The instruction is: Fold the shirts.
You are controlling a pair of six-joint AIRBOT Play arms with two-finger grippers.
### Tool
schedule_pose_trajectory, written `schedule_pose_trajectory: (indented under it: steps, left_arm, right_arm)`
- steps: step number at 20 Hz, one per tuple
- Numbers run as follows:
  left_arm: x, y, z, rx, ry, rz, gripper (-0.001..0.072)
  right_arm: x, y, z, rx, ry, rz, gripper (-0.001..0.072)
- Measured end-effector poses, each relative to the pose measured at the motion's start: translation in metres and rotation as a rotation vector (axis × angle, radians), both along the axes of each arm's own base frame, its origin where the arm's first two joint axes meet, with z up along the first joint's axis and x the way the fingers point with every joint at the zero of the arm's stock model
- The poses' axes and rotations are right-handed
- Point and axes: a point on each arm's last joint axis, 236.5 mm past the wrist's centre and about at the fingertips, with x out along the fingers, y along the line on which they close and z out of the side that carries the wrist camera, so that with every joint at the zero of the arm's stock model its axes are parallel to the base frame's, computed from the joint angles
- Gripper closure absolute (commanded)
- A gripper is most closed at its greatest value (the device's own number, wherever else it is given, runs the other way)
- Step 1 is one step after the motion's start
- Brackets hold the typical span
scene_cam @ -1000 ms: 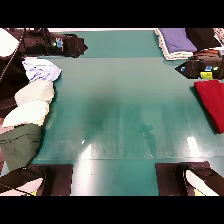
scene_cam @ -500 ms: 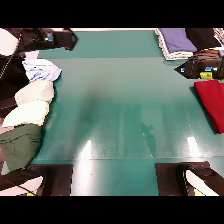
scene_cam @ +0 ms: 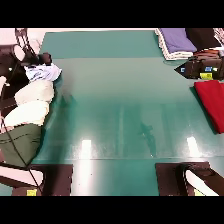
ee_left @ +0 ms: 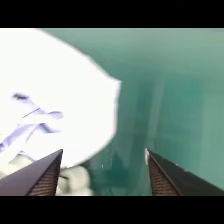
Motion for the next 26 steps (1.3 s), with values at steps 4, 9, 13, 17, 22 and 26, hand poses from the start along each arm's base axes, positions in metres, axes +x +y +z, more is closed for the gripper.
schedule_pose_trajectory:
  steps: [4,9,13,17,22,26]
  left_arm:
    - [0.015,0.025,-0.051,0.001,0.036,0.038,0.009]
    - [0.026,0.034,-0.05,-0.003,0.011,0.052,0.0683]
    - [0.034,0.025,0.055,0.023,-0.16,0.029,0.0684]
    - [-0.012,-0.027,0.231,0.081,-0.446,-0.086,0.0684]
    - [-0.12,-0.121,0.344,0.064,-0.599,-0.293,0.0684]
    - [-0.168,-0.233,0.325,-0.039,-0.519,-0.567,0.0683]
  right_arm:
    - [-0.002,0.001,-0.001,-0.001,0.009,0.005,0.0693]
    - [-0.002,0.001,-0.002,-0.001,0.011,0.006,0.0694]
    - [0.0,0.002,0.025,0.003,-0.051,0.009,0.0694]
    - [0.0,0.002,0.088,-0.004,-0.197,0.009,0.0694]
    - [-0.011,0.001,0.157,-0.014,-0.36,0.008,0.0694]
    - [-0.022,0.002,0.186,-0.022,-0.426,0.015,0.0694]
